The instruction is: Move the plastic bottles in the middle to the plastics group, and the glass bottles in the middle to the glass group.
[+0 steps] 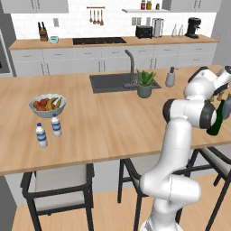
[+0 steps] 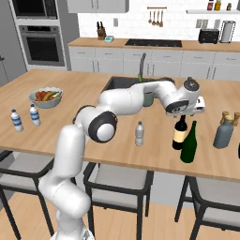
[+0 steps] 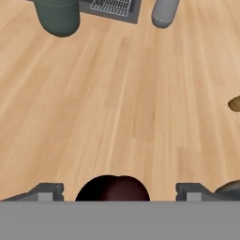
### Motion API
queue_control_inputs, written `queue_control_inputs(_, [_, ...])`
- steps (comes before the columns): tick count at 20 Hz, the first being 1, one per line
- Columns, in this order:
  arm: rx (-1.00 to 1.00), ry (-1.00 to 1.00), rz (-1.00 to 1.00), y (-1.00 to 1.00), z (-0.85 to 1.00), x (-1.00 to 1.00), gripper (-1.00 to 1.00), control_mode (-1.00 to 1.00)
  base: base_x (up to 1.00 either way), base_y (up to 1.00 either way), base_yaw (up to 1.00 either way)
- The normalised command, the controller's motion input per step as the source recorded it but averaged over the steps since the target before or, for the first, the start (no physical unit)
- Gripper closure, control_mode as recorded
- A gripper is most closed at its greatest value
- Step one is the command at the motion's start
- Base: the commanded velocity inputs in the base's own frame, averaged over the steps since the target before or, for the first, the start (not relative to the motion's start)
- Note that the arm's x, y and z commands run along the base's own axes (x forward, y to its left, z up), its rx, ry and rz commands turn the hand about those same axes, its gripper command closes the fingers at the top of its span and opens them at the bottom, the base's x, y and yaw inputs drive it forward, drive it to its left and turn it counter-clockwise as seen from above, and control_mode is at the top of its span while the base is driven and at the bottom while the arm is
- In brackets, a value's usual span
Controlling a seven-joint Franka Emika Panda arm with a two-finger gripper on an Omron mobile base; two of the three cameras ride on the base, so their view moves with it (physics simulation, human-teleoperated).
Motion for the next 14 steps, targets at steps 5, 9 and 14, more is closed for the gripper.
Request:
queue_control_inputs(5, [0.00, 0.00, 0.01, 0.00, 0.15, -0.06, -1.00, -1.00, 0.00, 0.00, 0.00])
queue_control_inputs(9, [0.00, 0.00, 0.00, 0.06, 0.54, -0.25, -1.00, -1.00, 0.00, 0.00, 0.00])
queue_control_inputs(14, [0.00, 0.00, 0.00, 0.27, 0.43, -0.51, -1.00, -1.00, 0.00, 0.00, 0.00])
